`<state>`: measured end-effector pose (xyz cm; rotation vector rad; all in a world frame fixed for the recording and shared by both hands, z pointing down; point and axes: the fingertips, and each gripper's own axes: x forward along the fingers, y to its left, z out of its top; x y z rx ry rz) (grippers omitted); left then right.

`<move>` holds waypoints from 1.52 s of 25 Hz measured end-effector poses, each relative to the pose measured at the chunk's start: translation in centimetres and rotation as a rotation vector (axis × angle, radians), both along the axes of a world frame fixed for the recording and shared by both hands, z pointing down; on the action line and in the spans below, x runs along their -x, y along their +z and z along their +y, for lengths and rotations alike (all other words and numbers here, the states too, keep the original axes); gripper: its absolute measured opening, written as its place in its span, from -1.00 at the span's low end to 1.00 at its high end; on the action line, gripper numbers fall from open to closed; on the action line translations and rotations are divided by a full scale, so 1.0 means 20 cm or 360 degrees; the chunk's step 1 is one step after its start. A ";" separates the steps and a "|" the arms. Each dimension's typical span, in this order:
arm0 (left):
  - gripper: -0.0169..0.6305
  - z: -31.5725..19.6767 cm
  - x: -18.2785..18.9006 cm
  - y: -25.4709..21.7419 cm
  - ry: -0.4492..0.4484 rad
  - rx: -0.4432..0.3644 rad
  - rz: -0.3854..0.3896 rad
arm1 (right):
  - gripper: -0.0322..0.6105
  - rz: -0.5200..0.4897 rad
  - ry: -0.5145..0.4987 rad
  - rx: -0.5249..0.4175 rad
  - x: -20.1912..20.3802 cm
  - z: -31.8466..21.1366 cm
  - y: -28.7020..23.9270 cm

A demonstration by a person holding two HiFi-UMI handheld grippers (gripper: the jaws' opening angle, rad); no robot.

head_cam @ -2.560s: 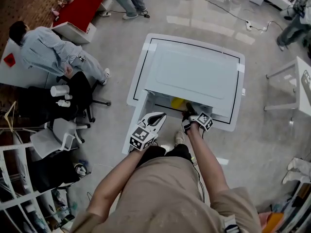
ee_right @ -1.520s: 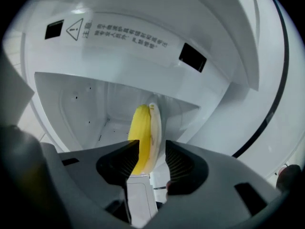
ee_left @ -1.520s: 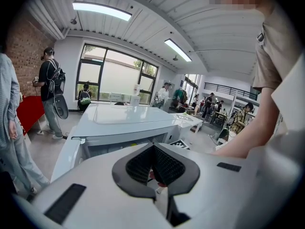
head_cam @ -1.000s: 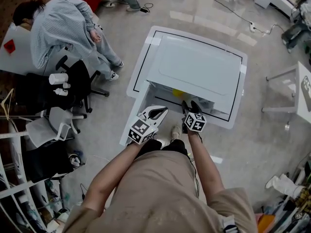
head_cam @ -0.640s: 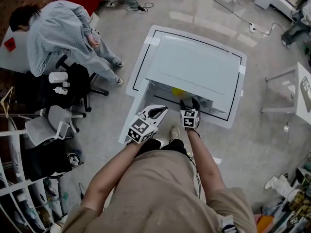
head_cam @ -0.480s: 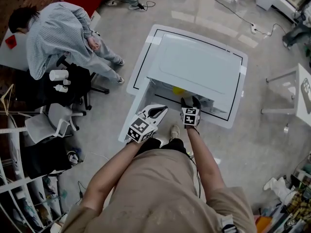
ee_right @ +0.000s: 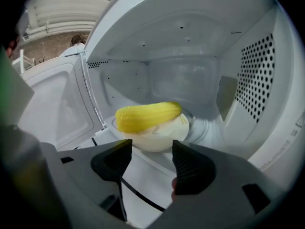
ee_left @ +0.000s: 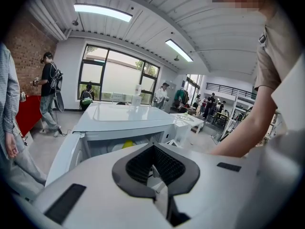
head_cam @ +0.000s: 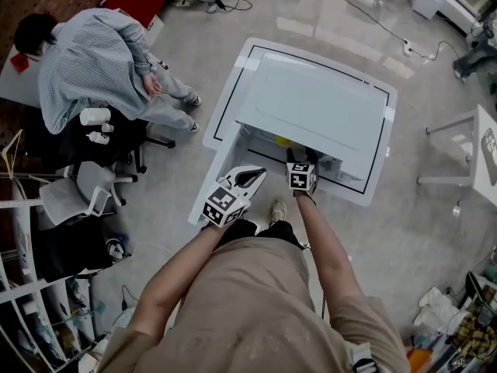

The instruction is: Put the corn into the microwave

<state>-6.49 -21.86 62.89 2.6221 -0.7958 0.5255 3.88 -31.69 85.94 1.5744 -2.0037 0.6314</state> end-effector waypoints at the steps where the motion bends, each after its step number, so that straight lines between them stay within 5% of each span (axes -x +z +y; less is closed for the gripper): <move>1: -0.93 0.00 0.00 0.00 0.0000 0.0001 -0.0002 | -0.10 0.0007 -0.0003 0.0009 0.00 -0.01 0.00; 9: -0.93 -0.01 0.00 -0.01 -0.0018 -0.0001 0.0002 | -0.10 0.0075 -0.0004 0.0030 0.00 -0.12 -0.04; 16: -0.93 -0.02 -0.02 -0.01 -0.0016 -0.0001 0.0007 | -0.10 -0.0041 -0.0030 -0.0041 -0.02 -0.01 -0.17; 26: -0.93 -0.03 -0.01 -0.16 -0.0069 -0.0070 0.0148 | -0.10 -0.0459 0.0041 -0.0268 -0.17 0.36 -0.70; 38: -0.93 0.18 0.05 -0.57 0.0193 -0.0203 0.0336 | -0.10 -0.0504 0.0288 -0.0603 -0.44 0.77 -1.55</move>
